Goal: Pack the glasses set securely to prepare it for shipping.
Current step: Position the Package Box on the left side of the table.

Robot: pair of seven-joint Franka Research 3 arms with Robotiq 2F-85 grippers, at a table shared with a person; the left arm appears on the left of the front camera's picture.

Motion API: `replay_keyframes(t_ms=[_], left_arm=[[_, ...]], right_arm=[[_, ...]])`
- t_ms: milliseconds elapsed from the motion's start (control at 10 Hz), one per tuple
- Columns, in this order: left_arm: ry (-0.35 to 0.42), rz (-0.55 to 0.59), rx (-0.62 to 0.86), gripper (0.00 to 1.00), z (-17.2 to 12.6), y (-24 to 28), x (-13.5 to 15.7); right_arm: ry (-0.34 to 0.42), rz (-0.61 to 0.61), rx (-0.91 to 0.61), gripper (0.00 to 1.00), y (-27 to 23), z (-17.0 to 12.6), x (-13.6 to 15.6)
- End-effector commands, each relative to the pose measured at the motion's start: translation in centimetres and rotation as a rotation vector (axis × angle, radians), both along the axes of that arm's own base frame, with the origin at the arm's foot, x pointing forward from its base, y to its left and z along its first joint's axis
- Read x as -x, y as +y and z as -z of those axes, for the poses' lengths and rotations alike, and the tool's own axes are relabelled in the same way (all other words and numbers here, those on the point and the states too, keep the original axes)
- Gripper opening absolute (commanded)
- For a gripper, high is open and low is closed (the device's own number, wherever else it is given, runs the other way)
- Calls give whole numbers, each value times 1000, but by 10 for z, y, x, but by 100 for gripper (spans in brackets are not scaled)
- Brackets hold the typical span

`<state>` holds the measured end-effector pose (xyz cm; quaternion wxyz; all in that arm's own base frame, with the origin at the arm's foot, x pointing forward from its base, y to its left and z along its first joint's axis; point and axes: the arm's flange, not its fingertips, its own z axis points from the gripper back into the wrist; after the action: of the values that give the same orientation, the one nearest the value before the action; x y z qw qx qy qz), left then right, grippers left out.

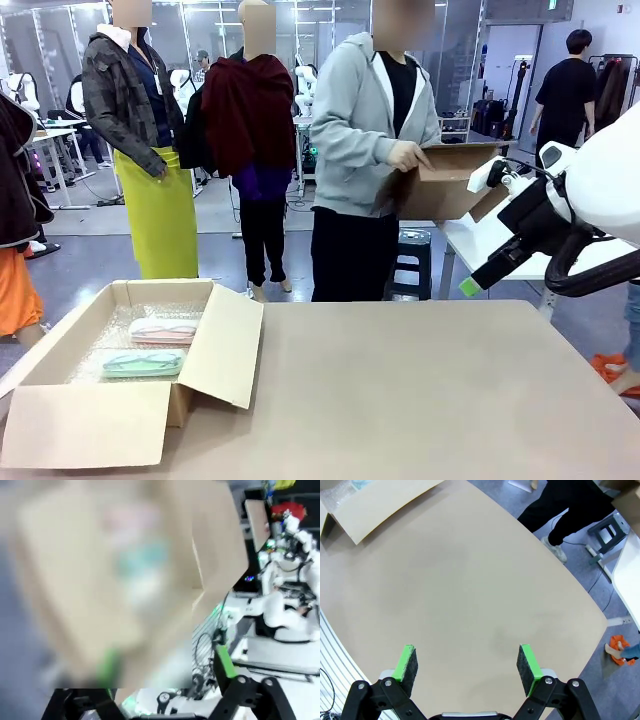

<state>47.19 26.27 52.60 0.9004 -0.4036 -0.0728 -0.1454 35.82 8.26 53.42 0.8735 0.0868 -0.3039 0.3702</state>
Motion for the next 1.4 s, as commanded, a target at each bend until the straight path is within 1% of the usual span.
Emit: replay_keyframes(t_ms=[0,100,200,300,400,500,600,800,1000,1200,1300], left_arm=[[-135,53,-109,100,-11,-68,40],[-206,84,-136,100,-26,-102,56],[-341,134,-170,100,-35,-139,81],[-427,178,-182,100,-37,-158,98],[-503,249,-208,100,-35,-186,127],[-541,324,-264,100,-32,-203,151],[-597,356,-278,100,-30,-216,166],[-635,424,-304,100,-20,-234,180],[-670,383,-259,100,-13,-238,179],[-657,428,-249,100,-7,-236,173],[-637,410,-267,100,-16,-239,183]], right_arm=[[-3,26,-4,100,4,2,3],[-3,26,-4,100,4,2,3],[-3,26,-4,100,4,2,3],[-3,26,-4,100,4,2,3],[-3,26,-4,100,4,2,3],[-3,26,-4,100,4,2,3],[-3,26,-4,100,4,2,3],[-3,26,-4,100,4,2,3],[-3,26,-4,100,4,2,3],[-3,26,-4,100,4,2,3],[-3,26,-4,100,4,2,3]])
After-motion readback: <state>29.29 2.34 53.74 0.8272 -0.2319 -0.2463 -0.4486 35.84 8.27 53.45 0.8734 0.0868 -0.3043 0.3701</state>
